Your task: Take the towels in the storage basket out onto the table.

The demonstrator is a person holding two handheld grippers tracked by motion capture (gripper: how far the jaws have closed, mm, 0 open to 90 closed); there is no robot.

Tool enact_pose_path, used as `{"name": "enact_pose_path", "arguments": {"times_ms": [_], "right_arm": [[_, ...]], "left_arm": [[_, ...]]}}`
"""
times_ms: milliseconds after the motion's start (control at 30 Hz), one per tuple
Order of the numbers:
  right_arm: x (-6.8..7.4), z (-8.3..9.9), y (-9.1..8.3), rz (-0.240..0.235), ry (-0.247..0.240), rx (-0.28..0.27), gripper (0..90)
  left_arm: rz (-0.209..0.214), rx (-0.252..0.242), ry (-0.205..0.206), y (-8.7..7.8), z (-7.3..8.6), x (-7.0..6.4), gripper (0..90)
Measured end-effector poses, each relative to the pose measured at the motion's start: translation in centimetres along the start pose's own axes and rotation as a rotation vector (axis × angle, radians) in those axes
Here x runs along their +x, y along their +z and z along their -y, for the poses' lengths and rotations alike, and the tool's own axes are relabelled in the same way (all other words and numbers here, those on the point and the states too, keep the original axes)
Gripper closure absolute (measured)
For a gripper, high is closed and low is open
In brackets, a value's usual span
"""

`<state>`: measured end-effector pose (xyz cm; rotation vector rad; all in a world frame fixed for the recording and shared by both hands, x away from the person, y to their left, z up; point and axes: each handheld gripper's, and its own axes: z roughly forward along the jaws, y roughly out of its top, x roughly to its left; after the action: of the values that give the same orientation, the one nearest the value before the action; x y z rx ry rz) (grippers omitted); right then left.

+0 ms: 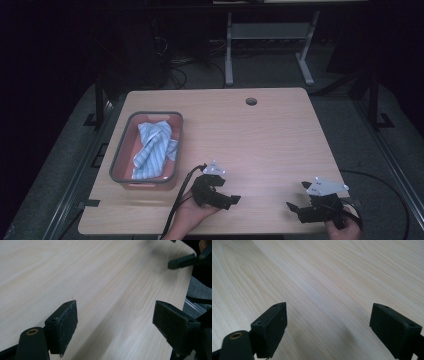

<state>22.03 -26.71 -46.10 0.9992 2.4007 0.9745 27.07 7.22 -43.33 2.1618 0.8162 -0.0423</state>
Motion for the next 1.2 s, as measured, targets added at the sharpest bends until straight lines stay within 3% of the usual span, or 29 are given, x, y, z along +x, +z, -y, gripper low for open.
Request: {"name": "enact_pose_path", "arguments": {"times_ms": [267,700,867,967,1100,1200], "right_arm": [[0.0,-0.1,0.0,0.001,-0.016,0.003,13.8],[-0.2,0.1,-0.3,0.007,0.002,-0.004,13.8],[-0.1,0.1,-0.3,0.004,-0.004,-0.006,13.8],[-0.1,0.0,-0.3,0.002,-0.001,-0.008,13.8],[0.1,-0.1,-0.1,-0.011,0.000,-0.006,13.8],[0.1,-0.1,-0.2,-0.015,-0.001,-0.004,13.8]], "left_arm": [[-0.011,0.015,0.016,-1.0,-2.8,0.8,19.5],[-0.006,0.025,-0.027,-2.4,-5.7,2.6,18.6],[-0.023,0.033,-0.016,-3.2,-7.2,3.0,18.5],[-0.015,0.031,-0.026,-3.5,-7.7,3.2,18.4],[-0.035,0.049,-0.026,-4.3,-8.5,4.0,18.4],[-0.018,0.039,-0.031,-4.8,-8.7,4.5,18.5]]}}
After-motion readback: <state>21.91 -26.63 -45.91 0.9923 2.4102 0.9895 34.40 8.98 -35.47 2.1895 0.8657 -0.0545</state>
